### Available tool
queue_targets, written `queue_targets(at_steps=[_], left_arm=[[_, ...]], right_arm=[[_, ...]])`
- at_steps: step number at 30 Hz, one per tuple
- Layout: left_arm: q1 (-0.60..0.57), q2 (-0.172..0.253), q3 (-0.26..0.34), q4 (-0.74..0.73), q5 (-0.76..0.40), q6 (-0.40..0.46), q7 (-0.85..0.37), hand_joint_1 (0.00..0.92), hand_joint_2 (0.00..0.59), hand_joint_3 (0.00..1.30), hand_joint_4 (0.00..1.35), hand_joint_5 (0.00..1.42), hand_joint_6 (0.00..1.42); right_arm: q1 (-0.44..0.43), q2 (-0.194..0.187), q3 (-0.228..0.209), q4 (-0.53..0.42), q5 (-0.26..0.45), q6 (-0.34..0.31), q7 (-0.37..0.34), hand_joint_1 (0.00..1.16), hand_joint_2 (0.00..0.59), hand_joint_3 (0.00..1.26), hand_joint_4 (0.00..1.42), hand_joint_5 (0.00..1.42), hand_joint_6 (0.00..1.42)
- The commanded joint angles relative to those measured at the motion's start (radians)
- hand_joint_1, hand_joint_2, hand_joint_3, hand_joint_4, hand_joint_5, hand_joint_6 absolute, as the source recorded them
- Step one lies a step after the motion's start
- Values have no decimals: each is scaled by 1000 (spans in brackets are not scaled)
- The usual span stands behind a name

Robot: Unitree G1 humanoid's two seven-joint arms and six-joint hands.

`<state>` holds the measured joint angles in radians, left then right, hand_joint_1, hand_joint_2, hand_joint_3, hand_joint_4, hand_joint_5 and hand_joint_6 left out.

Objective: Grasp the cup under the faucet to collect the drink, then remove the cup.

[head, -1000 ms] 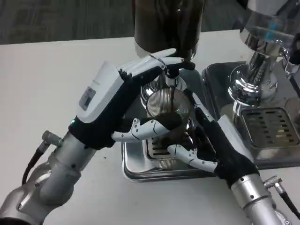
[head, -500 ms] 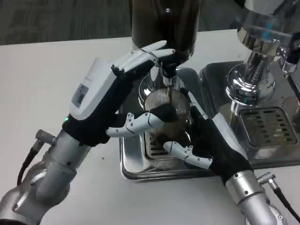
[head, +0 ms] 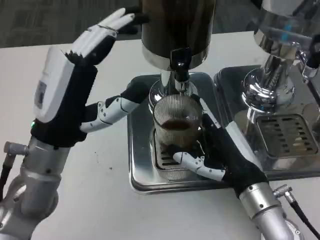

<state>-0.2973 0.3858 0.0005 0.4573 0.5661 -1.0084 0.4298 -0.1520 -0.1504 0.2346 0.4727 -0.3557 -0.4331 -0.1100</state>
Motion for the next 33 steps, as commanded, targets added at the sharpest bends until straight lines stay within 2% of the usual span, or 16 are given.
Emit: queue_targets(at_steps=[1, 12, 22, 26, 33], left_arm=[[60, 7, 28, -15, -16, 27, 8, 0, 192, 282, 184, 339, 279], [176, 64, 58, 34, 42, 125, 51, 0, 199, 250, 153, 296, 212], [229, 68, 24, 129, 47, 151, 78, 0, 212, 285, 158, 296, 208], [237, 80, -6, 148, 62, 173, 79, 0, 231, 284, 151, 299, 208], [244, 92, -44, 167, 58, 193, 72, 0, 228, 281, 141, 283, 195]], right_arm=[[-9, 10, -11, 4, 10, -34, -17, 546, 213, 0, 0, 0, 75], [-15, 54, -25, 49, 38, -79, -30, 556, 206, 0, 0, 0, 93], [-30, 71, -35, 107, 61, -117, -22, 638, 188, 0, 0, 0, 129], [-42, 80, -42, 140, 81, -115, -16, 669, 192, 0, 0, 0, 131], [-66, 87, -48, 177, 94, -110, -8, 674, 191, 0, 0, 0, 141]])
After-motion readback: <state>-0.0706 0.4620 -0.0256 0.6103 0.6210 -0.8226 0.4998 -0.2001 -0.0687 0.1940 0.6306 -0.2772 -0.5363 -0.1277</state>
